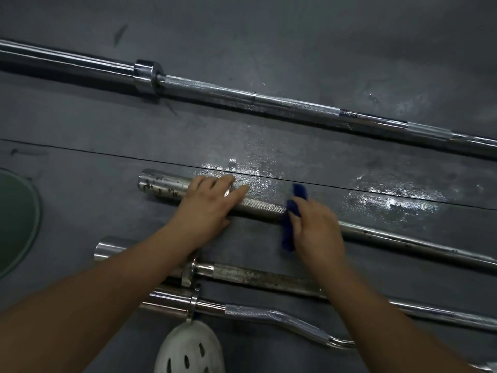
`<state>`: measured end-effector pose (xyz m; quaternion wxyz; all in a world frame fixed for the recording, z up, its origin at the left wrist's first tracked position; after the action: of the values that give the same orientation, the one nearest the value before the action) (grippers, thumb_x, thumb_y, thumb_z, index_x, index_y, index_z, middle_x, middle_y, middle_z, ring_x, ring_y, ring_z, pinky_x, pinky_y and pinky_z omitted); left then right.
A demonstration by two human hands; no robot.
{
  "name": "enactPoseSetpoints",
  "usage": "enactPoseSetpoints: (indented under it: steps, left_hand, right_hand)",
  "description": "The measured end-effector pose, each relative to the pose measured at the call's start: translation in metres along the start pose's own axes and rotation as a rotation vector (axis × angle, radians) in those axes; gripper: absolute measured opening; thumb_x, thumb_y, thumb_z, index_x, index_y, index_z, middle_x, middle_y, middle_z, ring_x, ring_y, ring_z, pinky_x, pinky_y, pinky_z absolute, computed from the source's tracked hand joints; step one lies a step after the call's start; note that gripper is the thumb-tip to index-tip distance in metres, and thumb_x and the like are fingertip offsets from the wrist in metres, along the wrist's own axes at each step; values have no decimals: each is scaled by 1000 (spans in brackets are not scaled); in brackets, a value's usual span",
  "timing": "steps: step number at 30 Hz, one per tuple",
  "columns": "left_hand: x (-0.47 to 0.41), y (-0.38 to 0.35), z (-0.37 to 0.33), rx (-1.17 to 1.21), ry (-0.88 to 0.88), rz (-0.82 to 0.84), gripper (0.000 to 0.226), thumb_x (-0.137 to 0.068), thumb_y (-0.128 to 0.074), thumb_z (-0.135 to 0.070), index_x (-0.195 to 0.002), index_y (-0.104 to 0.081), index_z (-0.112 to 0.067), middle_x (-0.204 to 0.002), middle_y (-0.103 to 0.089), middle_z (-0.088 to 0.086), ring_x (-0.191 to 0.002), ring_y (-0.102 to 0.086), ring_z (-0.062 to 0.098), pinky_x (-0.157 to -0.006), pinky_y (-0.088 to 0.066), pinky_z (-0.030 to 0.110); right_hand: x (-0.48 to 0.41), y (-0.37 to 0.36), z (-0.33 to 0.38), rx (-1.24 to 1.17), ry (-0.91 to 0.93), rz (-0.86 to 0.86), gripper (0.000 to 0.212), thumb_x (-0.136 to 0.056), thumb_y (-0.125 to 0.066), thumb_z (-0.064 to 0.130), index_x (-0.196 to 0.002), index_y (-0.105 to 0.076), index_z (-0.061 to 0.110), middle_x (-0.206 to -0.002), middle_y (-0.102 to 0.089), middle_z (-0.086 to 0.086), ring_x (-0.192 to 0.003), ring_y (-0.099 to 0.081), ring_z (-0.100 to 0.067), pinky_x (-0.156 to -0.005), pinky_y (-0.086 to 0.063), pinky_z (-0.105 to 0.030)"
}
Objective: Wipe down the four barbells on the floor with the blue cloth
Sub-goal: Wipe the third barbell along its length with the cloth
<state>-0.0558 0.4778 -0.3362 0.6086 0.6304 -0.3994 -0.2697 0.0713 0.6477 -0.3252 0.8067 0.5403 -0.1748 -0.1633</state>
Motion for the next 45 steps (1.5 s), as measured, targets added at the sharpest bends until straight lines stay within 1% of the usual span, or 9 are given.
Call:
enactPoseSetpoints:
  steps: [4,9,16,19,23,31,34,39,45]
  left_hand:
    - [-8,3,3,-11,-29,95,85,-71,-78,-23,-145,-38,-29,-137,-50,5,-112,-56,30,-100,-38,45]
    - [-15,3,7,-26,-116,203,92,-72,-71,-31,-149,-22,-29,-135,-50,0,-108,-59,25,-96,-44,44]
    - [4,0,4,33,-103,72,82,-64,-80,-30,-138,-45,-19,-134,-53,5,-115,-56,28,-96,-42,44]
    - [16,-3,-4,63,3,19,87,-68,-77,-29,-146,-39,-17,-145,-46,11,-128,-47,31,-110,-35,49]
    - [29,3,-9,101,65,-45,84,-73,-71,-25,-148,-36,-13,-149,-40,12,-134,-40,32,-114,-30,51]
    - [81,-7,-21,85,50,67,96,-85,-40,-69,-159,-12,-16,-167,4,5,-153,-6,23,-120,-20,46]
    - [75,-10,-19,78,67,95,98,-86,-34,-75,-159,-7,-17,-166,10,4,-153,1,22,-121,-17,49]
    - [29,0,-9,35,133,95,96,-88,-22,-78,-158,-1,-17,-167,5,6,-153,-2,22,-122,-10,49]
    - [38,-8,-9,46,114,37,87,-92,-31,-67,-159,-12,-15,-166,-5,9,-152,-11,28,-120,-20,53]
  right_hand:
    - [15,-1,-4,37,-25,-82,19,-88,-64,12,-107,-65,11,-89,-62,-10,-79,-54,-30,-75,-41,-37]
    - [-1,-3,-12,-25,-30,67,18,-95,-57,20,-108,-67,14,-95,-66,-8,-84,-58,-30,-76,-42,-36]
    - [14,-9,-1,22,-64,-99,18,-87,-55,19,-99,-66,11,-88,-64,-9,-81,-54,-30,-79,-39,-38]
    - [16,-22,37,15,-69,-105,20,-85,-60,21,-104,-65,16,-101,-65,-7,-99,-55,-30,-94,-40,-44]
    - [11,-41,76,43,188,63,34,-91,-53,27,-125,-56,24,-125,-60,-2,-122,-50,-25,-111,-31,-46]
    - [51,-21,-9,101,-66,-27,49,-88,-57,13,-137,-53,15,-137,-55,-11,-138,-36,-33,-113,-28,-53]
    - [36,-29,10,98,-77,-27,50,-93,-55,21,-142,-48,20,-146,-48,-3,-141,-32,-32,-115,-23,-53]
    - [-4,-23,18,123,-159,-33,35,-93,-52,27,-128,-57,21,-129,-60,-5,-132,-42,-30,-111,-24,-51]
    - [-17,-32,49,100,212,73,44,-90,-45,28,-133,-53,25,-135,-55,-4,-129,-46,-27,-112,-23,-47]
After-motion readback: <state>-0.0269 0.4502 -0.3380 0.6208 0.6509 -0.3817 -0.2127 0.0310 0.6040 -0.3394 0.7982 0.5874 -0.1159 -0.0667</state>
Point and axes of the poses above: each hand's wrist, its own x-axis away from the middle knuckle, its own y-axis out of the back of the hand, z = x × y, the point moved 7 cm from there along -x, towards the middle knuckle
